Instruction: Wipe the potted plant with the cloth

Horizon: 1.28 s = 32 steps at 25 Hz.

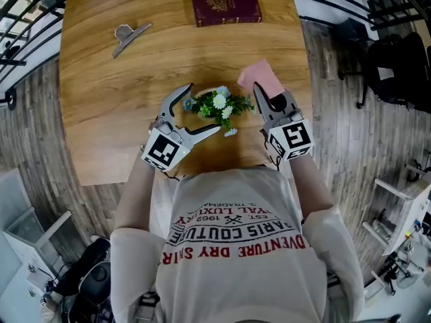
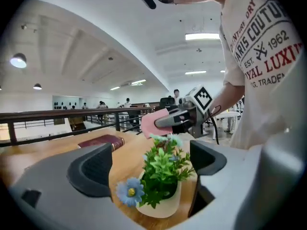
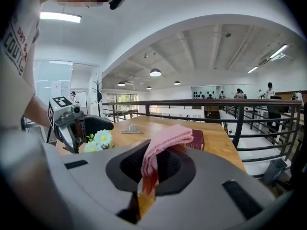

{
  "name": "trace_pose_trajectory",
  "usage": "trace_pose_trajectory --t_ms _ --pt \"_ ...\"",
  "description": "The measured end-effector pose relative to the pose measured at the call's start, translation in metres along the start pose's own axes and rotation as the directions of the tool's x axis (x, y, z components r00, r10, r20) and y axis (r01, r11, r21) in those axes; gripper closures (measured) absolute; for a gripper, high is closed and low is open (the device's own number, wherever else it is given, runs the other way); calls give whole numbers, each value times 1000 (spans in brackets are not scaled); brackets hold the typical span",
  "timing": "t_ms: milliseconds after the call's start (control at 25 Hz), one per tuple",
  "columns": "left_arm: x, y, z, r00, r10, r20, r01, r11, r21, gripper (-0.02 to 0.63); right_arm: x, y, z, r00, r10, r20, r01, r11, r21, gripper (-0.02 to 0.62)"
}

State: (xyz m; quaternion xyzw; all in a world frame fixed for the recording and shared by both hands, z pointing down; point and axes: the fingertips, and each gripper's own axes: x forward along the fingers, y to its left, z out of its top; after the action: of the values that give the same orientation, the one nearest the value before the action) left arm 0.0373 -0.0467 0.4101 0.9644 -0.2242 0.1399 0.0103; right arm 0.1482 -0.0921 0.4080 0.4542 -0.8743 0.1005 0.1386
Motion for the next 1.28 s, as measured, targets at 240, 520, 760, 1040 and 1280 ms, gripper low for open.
trace_pose_trajectory --t_ms 240,520,760,1040,1280 --pt "-38 29 49 968 245 56 -242 968 -62 391 -10 17 31 998 4 68 -3 1000 -11 558" --pt "-77 67 72 869 490 65 -489 872 -38 589 -18 23 68 987 -2 159 9 999 -44 558" --pt "-93 76 78 851 524 27 -518 848 -112 591 -23 31 100 976 1 218 22 995 -101 560" --pt "-97 78 94 858 508 78 -498 859 -120 589 -22 32 106 973 18 231 11 992 -126 560" --pt "-97 82 94 847 528 64 -520 847 -108 589 -21 29 104 974 26 224 -8 997 -80 560"
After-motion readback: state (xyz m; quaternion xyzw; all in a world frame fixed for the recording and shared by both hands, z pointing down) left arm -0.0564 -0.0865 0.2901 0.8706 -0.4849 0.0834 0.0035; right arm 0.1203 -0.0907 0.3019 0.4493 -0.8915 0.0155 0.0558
